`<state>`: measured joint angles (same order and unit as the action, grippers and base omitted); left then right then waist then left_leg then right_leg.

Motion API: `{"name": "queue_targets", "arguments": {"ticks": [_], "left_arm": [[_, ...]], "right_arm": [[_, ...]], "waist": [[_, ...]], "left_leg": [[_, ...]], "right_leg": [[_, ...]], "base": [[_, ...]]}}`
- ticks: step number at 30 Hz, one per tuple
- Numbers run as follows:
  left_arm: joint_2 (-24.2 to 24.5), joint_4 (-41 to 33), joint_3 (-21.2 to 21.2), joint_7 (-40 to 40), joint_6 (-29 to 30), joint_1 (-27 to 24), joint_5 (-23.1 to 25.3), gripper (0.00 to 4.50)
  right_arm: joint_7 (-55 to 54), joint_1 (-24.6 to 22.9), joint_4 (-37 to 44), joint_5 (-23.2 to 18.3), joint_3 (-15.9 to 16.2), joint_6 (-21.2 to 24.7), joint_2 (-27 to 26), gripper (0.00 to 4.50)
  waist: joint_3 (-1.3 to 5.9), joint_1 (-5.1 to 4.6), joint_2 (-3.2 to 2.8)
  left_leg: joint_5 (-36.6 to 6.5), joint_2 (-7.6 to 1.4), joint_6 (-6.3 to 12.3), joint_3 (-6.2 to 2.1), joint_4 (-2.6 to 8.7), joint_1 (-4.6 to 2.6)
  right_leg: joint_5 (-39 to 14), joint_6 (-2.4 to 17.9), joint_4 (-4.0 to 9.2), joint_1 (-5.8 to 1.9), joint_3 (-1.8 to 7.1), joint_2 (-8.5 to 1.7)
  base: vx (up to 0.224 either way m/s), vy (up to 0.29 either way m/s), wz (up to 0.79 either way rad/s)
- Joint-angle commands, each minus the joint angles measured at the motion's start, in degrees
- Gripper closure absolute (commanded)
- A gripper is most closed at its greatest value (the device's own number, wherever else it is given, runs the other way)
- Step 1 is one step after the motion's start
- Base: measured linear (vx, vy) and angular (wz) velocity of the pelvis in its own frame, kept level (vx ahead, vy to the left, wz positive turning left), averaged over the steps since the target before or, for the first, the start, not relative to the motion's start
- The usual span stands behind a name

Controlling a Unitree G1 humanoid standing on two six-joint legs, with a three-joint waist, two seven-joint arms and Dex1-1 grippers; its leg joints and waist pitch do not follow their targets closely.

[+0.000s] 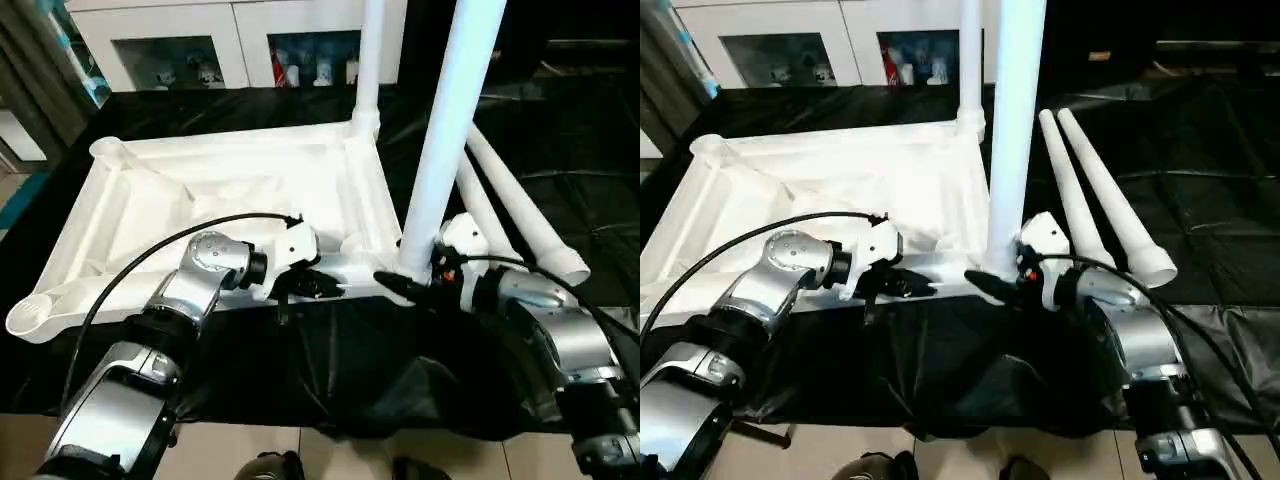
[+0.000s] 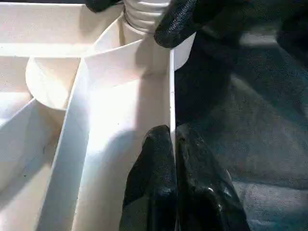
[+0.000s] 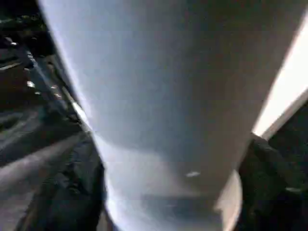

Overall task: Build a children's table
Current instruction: Rotate leg to tighten

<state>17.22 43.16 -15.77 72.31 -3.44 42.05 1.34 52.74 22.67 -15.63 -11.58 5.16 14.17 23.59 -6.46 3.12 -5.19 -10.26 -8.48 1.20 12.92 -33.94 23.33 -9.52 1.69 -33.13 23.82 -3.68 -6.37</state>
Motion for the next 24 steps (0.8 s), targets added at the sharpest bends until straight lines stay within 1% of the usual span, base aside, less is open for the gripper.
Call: {"name": "queue_targets", "arguments": {"ticks": [1,2,3,5,7,8,9,10,11,12,13,14,15,16,17,18,19,20,21,22,23,24], "left_arm": [[0.0,-1.5,-1.0,1.8,-0.5,-0.9,-0.9,4.5],[0.1,-1.7,-1.0,1.9,-0.4,-1.1,-1.0,4.5],[0.1,-1.7,-1.0,1.9,-0.4,-1.1,-1.0,4.5],[-0.5,-1.4,-0.8,0.0,0.2,-1.1,-0.5,4.5],[-0.9,-0.9,-0.6,-1.7,0.6,-0.9,0.0,4.5],[-1.5,-0.1,-0.3,-3.9,1.3,-0.5,0.6,4.5],[-2.2,0.8,0.2,-6.1,2.1,0.1,1.0,4.5],[-2.8,1.5,0.5,-7.8,2.4,0.5,1.3,4.5],[-2.9,1.6,0.5,-8.1,2.5,0.6,1.3,4.5],[-4.1,3.1,0.9,-12.1,3.3,1.7,2.1,4.5],[-5.3,4.3,1.2,-15.1,4.1,2.5,2.6,4.5],[-6.1,5.1,1.3,-17.4,4.7,3.2,3.0,4.5],[-7.4,6.1,1.8,-20.9,5.7,4.1,3.4,4.5],[-7.4,6.1,1.8,-20.9,5.7,4.1,3.4,4.5],[-8.2,6.7,2.1,-23.1,6.3,4.6,3.5,4.5],[-10.1,7.8,3.0,-27.2,7.8,5.8,3.2,4.5],[-10.1,7.8,3.0,-27.2,7.8,5.8,3.2,4.5],[-12.9,8.3,3.1,-29.6,8.0,6.7,3.0,4.5],[-13.4,8.3,2.9,-29.6,7.9,6.8,3.0,4.5],[-13.4,8.3,2.9,-29.6,7.9,6.8,3.0,4.5],[-13.8,8.1,2.7,-29.2,7.7,6.7,3.0,4.5],[-14.1,8.0,2.6,-28.9,7.6,6.6,3.0,4.5]], "right_arm": [[0.9,-0.4,1.5,-0.8,1.3,1.5,-0.1,1.42],[1.2,-0.7,1.9,-1.0,1.6,1.7,-0.3,1.42],[1.2,-0.7,1.9,-1.0,1.6,1.7,-0.3,1.55],[-0.9,-1.3,1.4,0.0,2.1,1.9,-1.5,1.66],[-3.4,-1.4,0.4,1.2,2.1,1.8,-2.6,1.69],[-6.5,-1.2,-1.0,2.3,1.7,1.8,-3.9,1.7],[-9.8,-0.9,-2.5,3.1,1.1,1.7,-5.3,1.71],[-12.3,-0.5,-3.5,3.4,0.4,1.9,-6.6,1.71],[-12.9,-0.4,-3.8,3.5,0.2,1.9,-6.9,1.72],[-19.3,0.6,-6.4,4.0,-1.5,2.3,-10.0,1.72],[-24.1,1.6,-8.6,4.2,-2.7,2.5,-12.4,1.72],[-27.6,2.4,-10.2,4.4,-3.6,2.7,-14.2,1.72],[-31.2,3.4,-12.2,4.6,-4.1,2.6,-16.3,1.72],[-31.2,3.4,-12.2,4.6,-4.1,2.6,-16.3,1.72],[-33.1,4.1,-13.2,4.8,-4.3,2.5,-17.4,1.73],[-36.4,5.4,-15.3,4.5,-5.0,2.1,-20.1,1.73],[-36.4,5.4,-15.3,4.5,-5.0,2.1,-20.1,1.73],[-39.4,7.7,-18.7,5.2,-4.6,0.9,-22.9,1.73],[-39.8,8.2,-19.4,5.4,-4.3,0.6,-23.4,1.73],[-39.8,8.2,-19.5,5.4,-4.3,0.6,-23.4,1.73],[-39.7,8.6,-20.0,5.5,-4.4,0.1,-23.9,1.73],[-39.4,8.9,-20.3,5.3,-4.7,-0.4,-24.3,1.73]], "waist": [[4.51,-0.03,0.8],[4.63,-0.09,0.92],[4.73,-0.04,0.9],[4.87,-0.04,0.92],[4.96,-0.1,0.84],[4.85,-0.26,0.86],[4.77,-0.44,0.81],[4.67,-0.51,0.86],[4.46,-0.76,0.86],[4.41,-0.85,0.9],[4.3,-1.0,0.64],[4.01,-1.79,0.73],[4.01,-1.84,0.66],[3.88,-2.02,0.52],[3.87,-1.99,0.5],[3.77,-2.13,0.53],[3.77,-2.13,0.53],[3.51,-2.28,0.8],[3.42,-2.3,0.8],[3.44,-2.25,0.72],[3.54,-2.24,0.71],[3.66,-2.32,0.64]], "left_leg": [[-14.3,-5.13,3.78,-2.74,4.72,-2.26],[-14.0,-5.05,3.46,-2.69,4.7,-2.32],[-13.0,-5.02,3.6,-2.69,4.61,-2.22],[-11.1,-4.91,4.34,-2.61,4.36,-2.09],[-10.1,-4.88,4.79,-2.6,4.26,-2.02],[-10.3,-4.82,4.81,-2.61,4.32,-1.95],[-11.7,-4.71,4.3,-2.57,4.35,-2.07],[-12.6,-4.69,3.9,-2.65,4.46,-2.14],[-14.8,-4.63,2.86,-2.75,4.65,-2.21],[-15.7,-4.63,2.27,-2.81,4.74,-2.32],[-16.6,-4.63,1.63,-2.86,4.82,-2.47],[-21.2,-4.47,-1.02,-3.34,5.16,-2.76],[-21.7,-4.47,-1.41,-3.41,5.22,-2.8],[-23.1,-4.52,-2.22,-3.44,5.42,-3.01],[-23.8,-4.48,-2.44,-3.52,5.46,-3.09],[-25.4,-4.43,-2.66,-3.37,5.51,-3.29],[-25.4,-4.43,-2.66,-3.37,5.51,-3.29],[-27.3,-4.19,-3.01,-3.42,5.48,-3.56],[-27.9,-4.12,-2.89,-3.69,5.48,-3.49],[-27.9,-4.18,-2.75,-3.74,5.52,-3.51],[-27.7,-4.21,-2.61,-3.75,5.55,-3.49],[-27.0,-4.28,-2.32,-3.81,5.76,-3.24]], "right_leg": [[-12.8,13.9,3.17,-2.58,2.3,-3.17],[-12.1,13.9,3.13,-2.55,2.35,-3.17],[-10.7,14.1,2.97,-2.66,2.41,-3.26],[-8.4,14.5,2.75,-2.7,2.39,-3.29],[-7.3,14.6,2.6,-2.69,2.36,-3.27],[-8.3,14.5,2.75,-2.65,2.31,-3.29],[-10.5,14.2,3.04,-2.46,2.32,-3.28],[-12.0,13.9,3.31,-2.49,2.31,-3.35],[-15.5,13.2,3.69,-2.42,2.29,-3.34],[-17.0,12.7,3.84,-2.46,2.31,-3.33],[-18.5,12.3,3.97,-2.21,2.37,-3.32],[-24.2,10.7,4.51,-2.08,2.17,-3.34],[-24.8,10.2,4.6,-2.07,2.22,-3.37],[-25.3,9.7,4.79,-1.7,2.28,-3.23],[-25.3,9.3,4.86,-1.73,2.22,-3.18],[-25.2,9.1,5.02,-1.41,2.37,-3.14],[-25.2,9.1,5.02,-1.41,2.37,-3.14],[-28.2,8.4,5.44,-1.15,2.28,-3.24],[-30.1,7.5,5.68,-1.37,2.17,-3.37],[-30.6,7.1,5.79,-1.38,2.16,-3.43],[-30.4,6.8,5.86,-1.4,2.18,-3.46],[-28.8,6.7,5.71,-1.65,2.14,-3.34]], "base": [[0.0,0.0,0.0],[0.0,0.0,0.0],[0.0,0.0,0.0],[0.0,0.0,0.0],[0.0,0.0,0.0],[0.0,0.0,0.0],[0.0,0.0,0.0],[0.0,0.0,0.0],[0.0,0.0,0.0],[0.0,0.0,0.0],[0.0,0.0,0.0],[0.0,0.0,0.0],[0.0,0.0,0.0],[0.0,0.0,0.0],[0.0,0.0,0.0],[0.0,0.0,0.0],[0.0,0.0,0.0],[0.0,0.0,0.0],[0.0,0.0,0.0],[0.0,0.0,0.0],[0.0,0.0,0.0],[0.0,0.0,0.0]]}}
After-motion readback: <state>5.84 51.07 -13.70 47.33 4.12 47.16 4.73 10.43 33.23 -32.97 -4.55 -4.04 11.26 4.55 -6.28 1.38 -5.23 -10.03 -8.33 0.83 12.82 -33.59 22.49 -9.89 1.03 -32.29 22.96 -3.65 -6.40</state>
